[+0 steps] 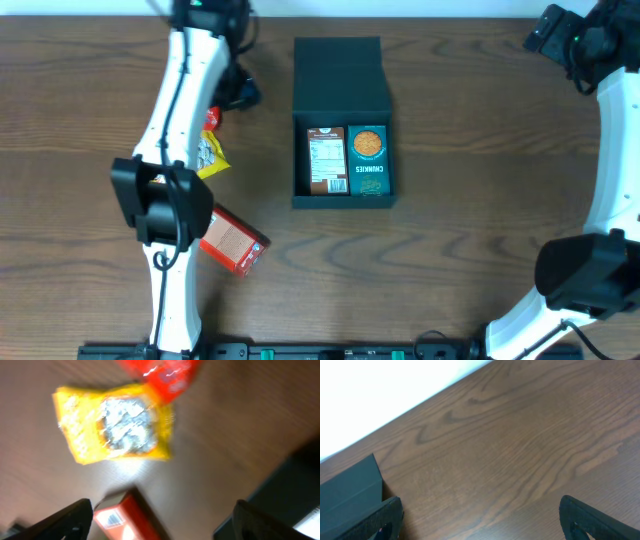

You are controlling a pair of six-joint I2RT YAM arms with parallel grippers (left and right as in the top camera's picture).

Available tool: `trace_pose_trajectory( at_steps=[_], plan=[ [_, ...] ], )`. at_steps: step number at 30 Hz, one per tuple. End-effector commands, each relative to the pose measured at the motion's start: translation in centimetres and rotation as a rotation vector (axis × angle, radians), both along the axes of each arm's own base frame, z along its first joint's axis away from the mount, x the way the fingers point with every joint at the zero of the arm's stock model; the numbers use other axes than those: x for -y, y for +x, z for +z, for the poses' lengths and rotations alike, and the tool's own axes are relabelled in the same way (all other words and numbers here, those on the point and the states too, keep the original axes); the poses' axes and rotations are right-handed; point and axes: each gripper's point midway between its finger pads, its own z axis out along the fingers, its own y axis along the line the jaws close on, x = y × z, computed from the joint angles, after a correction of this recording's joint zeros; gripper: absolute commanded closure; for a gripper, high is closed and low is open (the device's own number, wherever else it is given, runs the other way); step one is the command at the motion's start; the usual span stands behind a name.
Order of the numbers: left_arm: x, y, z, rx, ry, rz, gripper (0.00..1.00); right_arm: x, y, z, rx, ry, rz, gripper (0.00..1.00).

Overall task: Pack container
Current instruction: 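Move the left gripper to the orange-red box and grasp it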

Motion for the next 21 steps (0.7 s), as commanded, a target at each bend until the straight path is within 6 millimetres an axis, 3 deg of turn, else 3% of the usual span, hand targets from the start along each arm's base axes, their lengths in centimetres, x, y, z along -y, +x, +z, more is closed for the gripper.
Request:
trace_pose_trajectory(
  at_steps=[1,6,9,12,15,21],
  plan=[
    [-0.2,-1.8,1.9,-0.011,-0.006,0.083,0.14,0.6,-0.1,0.0,-0.001,-0.009,0.000,0.01],
    [0.0,-2.8,5.9,0.087,0.010,0.043,0.15,0.6,0.1,0.2,0.007,-0.016,0.006,0.01],
    [-1.5,-4.9,7.1,0.102,0.082,0.088,0.14,0.7,0.3,0.4,0.019,-0.025,0.015,0.01],
    [-1.7,-7.6,4.8,0.056,0.079,0.134,0.14,0.7,0.4,0.4,0.021,-0.026,0.019,0.01],
    [-0.2,-9.7,1.7,0.049,-0.037,0.163,0.14,0.7,0.4,0.4,0.020,-0.026,0.019,0.01],
    [-0.1,-15.6,-2.0,0.014,-0.077,0.343,0.14,0.6,0.7,0.7,0.036,-0.029,0.021,0.01]
  ],
)
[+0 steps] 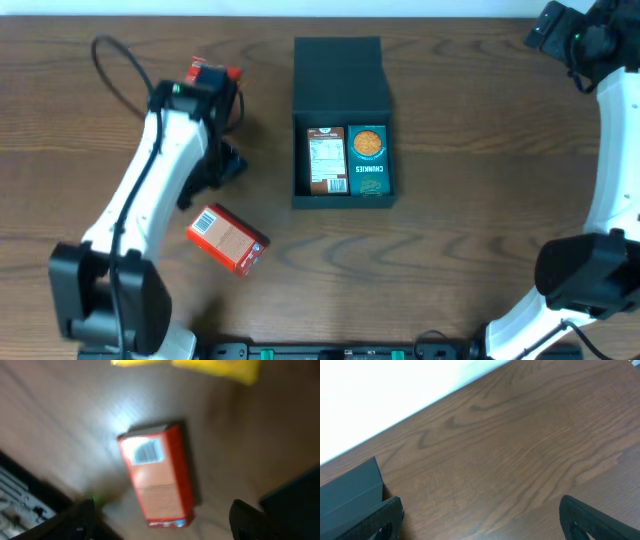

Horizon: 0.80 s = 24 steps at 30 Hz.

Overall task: Pack container
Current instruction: 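Move the left gripper to the orange-red box and grasp it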

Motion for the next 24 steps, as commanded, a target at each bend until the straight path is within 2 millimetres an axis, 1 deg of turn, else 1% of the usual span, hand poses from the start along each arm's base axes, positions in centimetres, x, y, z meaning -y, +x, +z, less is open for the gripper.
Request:
trace_pose_trajectory(
  at_steps=[1,3,4,6,7,9,11,16,19,24],
  plan=[
    [0.8,-2.5,-0.4,0.017,-0.050,0.134,0.14,0.5,0.1,0.2,0.010,-0.006,0.001,0.01],
    [1.2,-4.2,-2.0,0.002,-0.061,0.220,0.13,0.2,0.2,0.2,0.016,0.008,0.015,0.01],
    [1.4,-4.6,-2.7,0.000,-0.072,0.241,0.13,0.1,0.3,0.3,0.018,0.011,0.018,0.01],
    [1.9,-4.6,-4.1,0.009,-0.095,0.241,0.12,0.1,0.3,0.3,0.020,0.010,0.019,0.01],
    [1.9,-4.6,-4.9,0.019,-0.098,0.237,0.10,0.1,0.3,0.3,0.020,0.010,0.019,0.01],
    [2.0,-4.3,-6.2,0.038,-0.107,0.217,0.08,0.1,0.3,0.3,0.018,0.004,0.025,0.01],
    [1.9,-4.6,-7.5,0.041,-0.109,0.215,0.08,0.1,0.3,0.3,0.016,-0.005,0.035,0.01],
    [1.6,-5.7,-9.0,0.020,-0.096,0.222,0.08,0.1,0.3,0.3,0.016,-0.013,0.044,0.01],
    [1.5,-5.7,-9.7,0.033,-0.093,0.223,0.04,0.1,0.5,0.5,0.025,-0.014,0.044,0.01],
    [1.6,-6.0,-10.8,0.038,-0.107,0.223,0.02,0.1,0.6,0.6,0.028,-0.015,0.044,0.01]
  ],
)
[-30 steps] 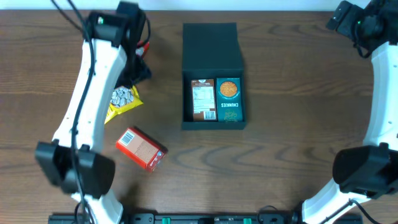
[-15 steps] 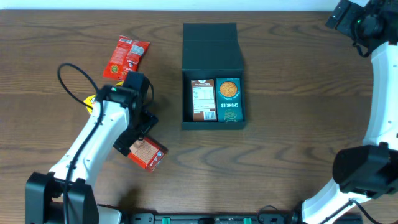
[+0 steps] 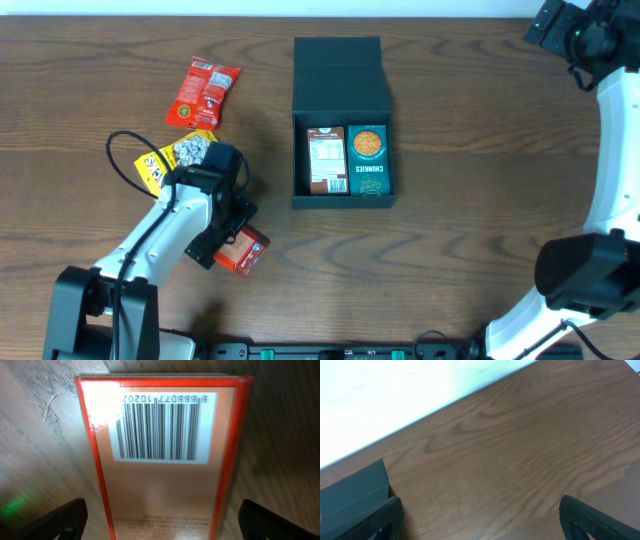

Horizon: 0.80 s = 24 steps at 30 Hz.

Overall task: Pack container
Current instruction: 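Move the left gripper to the orange-red box and grasp it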

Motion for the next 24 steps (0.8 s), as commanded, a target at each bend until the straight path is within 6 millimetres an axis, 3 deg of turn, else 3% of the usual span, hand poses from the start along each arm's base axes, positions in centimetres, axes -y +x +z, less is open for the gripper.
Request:
trace_pose_trajectory(
  at_steps=[1,9,24],
  plan=[
    [-0.2,-0.6,-0.5,-0.017,0.008,0.009,0.02,0.5,-0.1,0.1,-0.001,-0.012,0.005,0.01],
    [-0.4,-1.4,-1.4,-0.037,0.018,0.010,0.02,0.5,-0.1,0.1,-0.001,-0.012,0.005,0.01],
    [-0.2,-1.0,-2.9,-0.035,0.010,0.008,0.01,0.2,0.0,0.0,0.002,0.002,0.018,0.01]
  ],
)
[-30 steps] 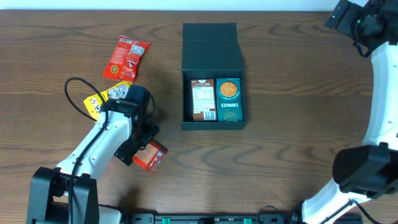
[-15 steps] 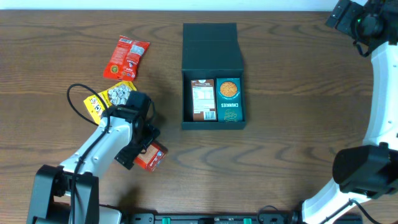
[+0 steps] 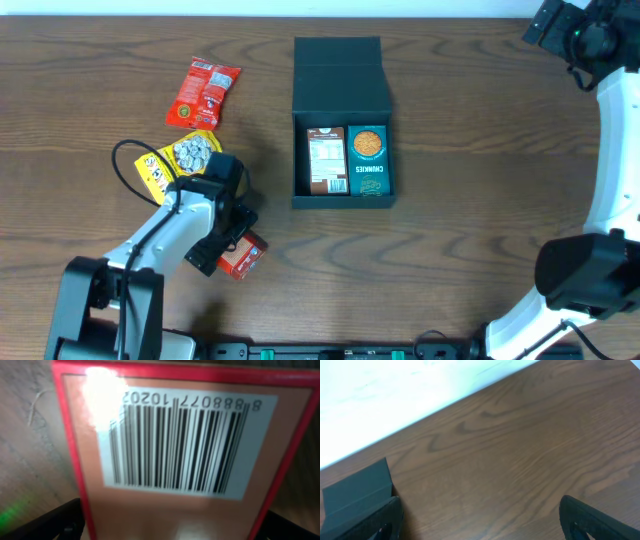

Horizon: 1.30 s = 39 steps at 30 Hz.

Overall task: Pack container
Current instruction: 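Move the left gripper to the orange-red box and grasp it, then carry the orange-red box with the left gripper over the black box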

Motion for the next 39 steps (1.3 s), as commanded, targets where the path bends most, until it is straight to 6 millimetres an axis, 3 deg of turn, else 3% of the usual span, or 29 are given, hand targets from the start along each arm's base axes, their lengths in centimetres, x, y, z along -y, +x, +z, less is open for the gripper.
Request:
trace_pose_trajectory(
  at_steps=[1,8,12,14,19,23,27,31,39],
  plan=[
    [0.0,-0.3,-0.7,-0.022,0.006,0.005,0.00,0.4,-0.1,0.0,-0.002,-0.008,0.009,0.01],
    [0.1,0.1,-0.8,-0.010,0.002,-0.013,0.17,0.4,-0.1,0.0,-0.002,-0.007,0.009,0.01],
    [0.5,0.7,-0.4,0.003,-0.021,-0.044,0.20,0.4,-0.1,0.0,-0.002,-0.008,0.009,0.01],
    [0.9,2.0,0.4,0.039,-0.030,-0.088,0.19,0.4,-0.1,0.0,-0.001,-0.008,0.009,0.01],
    [2.0,7.5,4.3,0.196,-0.037,-0.245,0.17,0.4,-0.1,0.1,0.001,-0.008,0.009,0.01],
    [3.0,12.6,9.7,0.363,-0.021,-0.396,0.18,0.4,-0.1,0.1,0.001,-0.009,0.009,0.01],
    [4.1,15.9,14.2,0.498,0.014,-0.514,0.21,0.4,-0.1,0.0,-0.001,-0.008,0.009,0.01],
    [6.5,17.8,16.7,0.567,0.024,-0.627,0.22,0.4,-0.2,-0.1,-0.007,-0.006,0.008,0.01],
    [15.0,20.5,15.0,0.534,0.000,-0.868,0.21,0.2,-0.3,-0.2,-0.014,0.001,0.013,0.01]
  ],
)
